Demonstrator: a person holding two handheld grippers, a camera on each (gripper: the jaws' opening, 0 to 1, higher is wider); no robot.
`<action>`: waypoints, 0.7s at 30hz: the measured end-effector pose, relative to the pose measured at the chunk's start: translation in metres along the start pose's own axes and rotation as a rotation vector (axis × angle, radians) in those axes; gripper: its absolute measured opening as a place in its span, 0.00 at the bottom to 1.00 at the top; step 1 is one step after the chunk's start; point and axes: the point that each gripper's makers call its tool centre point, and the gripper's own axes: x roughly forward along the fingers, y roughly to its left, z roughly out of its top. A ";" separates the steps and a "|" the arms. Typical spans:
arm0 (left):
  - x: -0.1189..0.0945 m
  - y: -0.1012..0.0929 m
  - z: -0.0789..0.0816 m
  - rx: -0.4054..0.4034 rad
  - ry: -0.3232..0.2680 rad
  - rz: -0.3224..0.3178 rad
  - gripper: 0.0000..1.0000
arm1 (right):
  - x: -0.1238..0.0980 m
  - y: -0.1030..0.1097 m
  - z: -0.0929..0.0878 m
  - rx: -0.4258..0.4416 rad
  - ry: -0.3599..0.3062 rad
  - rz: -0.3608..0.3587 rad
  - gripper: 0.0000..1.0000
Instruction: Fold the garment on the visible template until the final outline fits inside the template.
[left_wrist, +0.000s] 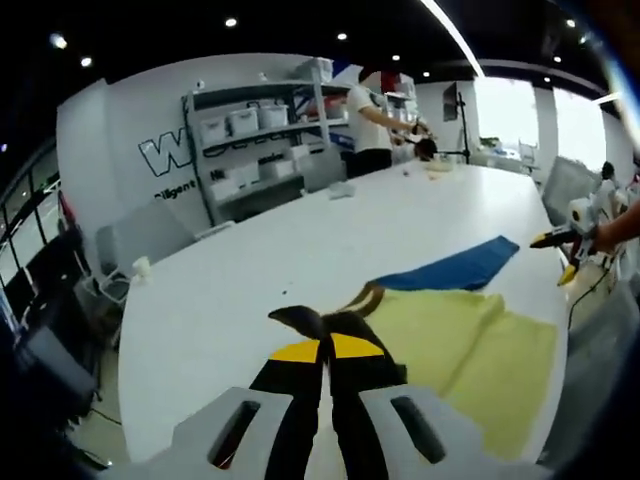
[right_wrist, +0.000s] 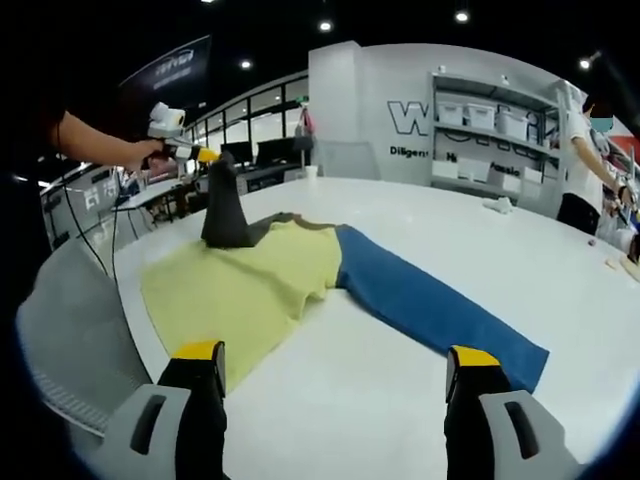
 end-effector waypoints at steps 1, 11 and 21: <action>-0.002 0.002 0.000 0.001 -0.002 0.007 0.05 | 0.000 0.000 0.000 0.000 0.000 0.001 0.89; -0.030 0.046 -0.003 -0.002 -0.020 0.115 0.05 | 0.003 0.002 -0.001 -0.010 0.013 0.013 0.88; -0.053 0.072 -0.010 -0.001 -0.027 0.193 0.05 | 0.006 0.002 -0.001 -0.025 0.029 0.025 0.87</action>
